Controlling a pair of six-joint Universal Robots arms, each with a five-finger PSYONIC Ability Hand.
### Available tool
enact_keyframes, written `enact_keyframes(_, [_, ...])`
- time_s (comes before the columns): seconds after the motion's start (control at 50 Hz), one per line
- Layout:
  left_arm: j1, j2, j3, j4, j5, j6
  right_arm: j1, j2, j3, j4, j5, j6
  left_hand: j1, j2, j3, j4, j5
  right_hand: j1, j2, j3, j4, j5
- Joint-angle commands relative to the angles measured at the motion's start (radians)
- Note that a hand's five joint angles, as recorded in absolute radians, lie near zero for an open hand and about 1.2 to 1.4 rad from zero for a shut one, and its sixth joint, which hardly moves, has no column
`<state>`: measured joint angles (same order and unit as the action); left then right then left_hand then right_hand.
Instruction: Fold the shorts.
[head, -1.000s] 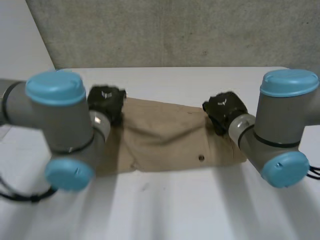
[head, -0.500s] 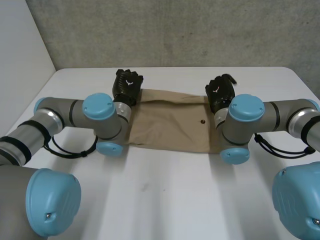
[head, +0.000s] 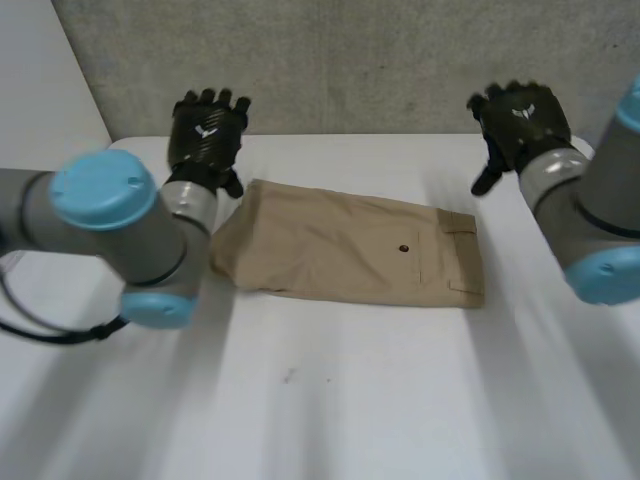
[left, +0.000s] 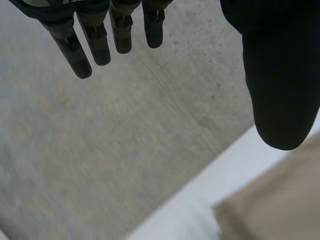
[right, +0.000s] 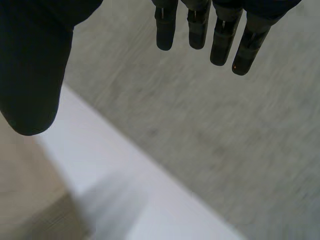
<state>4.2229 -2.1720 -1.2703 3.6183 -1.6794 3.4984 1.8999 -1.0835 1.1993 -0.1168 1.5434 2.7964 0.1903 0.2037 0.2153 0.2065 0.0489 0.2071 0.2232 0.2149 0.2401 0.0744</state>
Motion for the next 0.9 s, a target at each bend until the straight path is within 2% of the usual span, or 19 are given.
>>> enact_keyframes(0.02, [0.019,0.188,-0.245,-0.178,0.001,-0.281,-0.047,-0.053,0.218,0.151,-0.039,0.069,-0.003,-0.017,-0.028,-0.019,-0.036,0.277,0.261,0.269,0.244,0.235])
enact_keyframes(0.04, [0.02,0.204,-0.289,-0.194,0.003,-0.327,-0.047,-0.053,0.238,0.144,-0.043,0.072,0.0,-0.014,-0.025,-0.017,-0.033,0.3,0.284,0.293,0.267,0.259])
enact_keyframes(0.1, [0.019,0.219,-0.374,-0.199,0.003,-0.372,-0.05,-0.052,0.312,0.102,-0.063,0.078,0.003,-0.011,-0.022,-0.014,-0.03,0.312,0.296,0.305,0.279,0.271])
enact_keyframes(0.32, [0.022,0.215,-0.466,-0.106,-0.008,-0.369,-0.039,0.048,0.411,-0.177,-0.074,0.074,0.0,-0.014,-0.025,-0.017,-0.033,0.394,0.378,0.386,0.361,0.352])
enact_keyframes(0.44, [0.022,0.218,-0.471,-0.095,-0.008,-0.369,-0.039,0.119,0.393,-0.222,-0.077,0.066,0.0,-0.014,-0.025,-0.017,-0.033,0.488,0.472,0.481,0.455,0.447])
enact_keyframes(0.52, [0.022,0.216,-0.469,-0.095,-0.008,-0.369,-0.041,0.149,0.385,-0.233,-0.074,0.06,-0.003,-0.017,-0.028,-0.019,-0.036,0.676,0.66,0.668,0.643,0.634])
enact_keyframes(0.54, [0.022,0.216,-0.471,-0.095,-0.008,-0.369,-0.044,0.158,0.379,-0.237,-0.071,0.06,-0.003,-0.017,-0.028,-0.019,-0.036,0.889,0.873,0.881,0.856,0.847])
enact_keyframes(0.58, [0.023,0.216,-0.471,-0.095,-0.008,-0.369,-0.044,0.162,0.372,-0.244,-0.066,0.06,-0.003,-0.017,-0.028,-0.019,-0.036,1.165,1.149,1.157,1.132,1.123])
enact_keyframes(0.6, [0.023,0.216,-0.471,-0.095,-0.008,-0.369,-0.044,0.162,0.368,-0.247,-0.063,0.06,-0.003,-0.017,-0.028,-0.019,-0.036,1.189,1.173,1.181,1.156,1.147])
enact_keyframes(0.68, [0.023,0.216,-0.471,-0.095,-0.008,-0.369,-0.055,0.14,0.347,-0.23,-0.055,0.057,-0.006,-0.02,-0.031,-0.022,-0.039,1.189,1.173,1.181,1.156,1.147])
enact_keyframes(0.76, [0.025,0.218,-0.471,-0.096,-0.009,-0.369,-0.094,0.051,0.338,-0.152,-0.037,0.019,-0.006,-0.02,-0.031,-0.022,-0.039,1.189,1.173,1.181,1.156,1.147])
enact_keyframes(0.9, [0.031,0.222,-0.472,-0.098,-0.01,-0.368,-0.15,-0.03,0.272,0.055,-0.029,-0.248,-0.006,-0.02,-0.031,-0.022,-0.039,1.189,1.173,1.181,1.156,1.147])
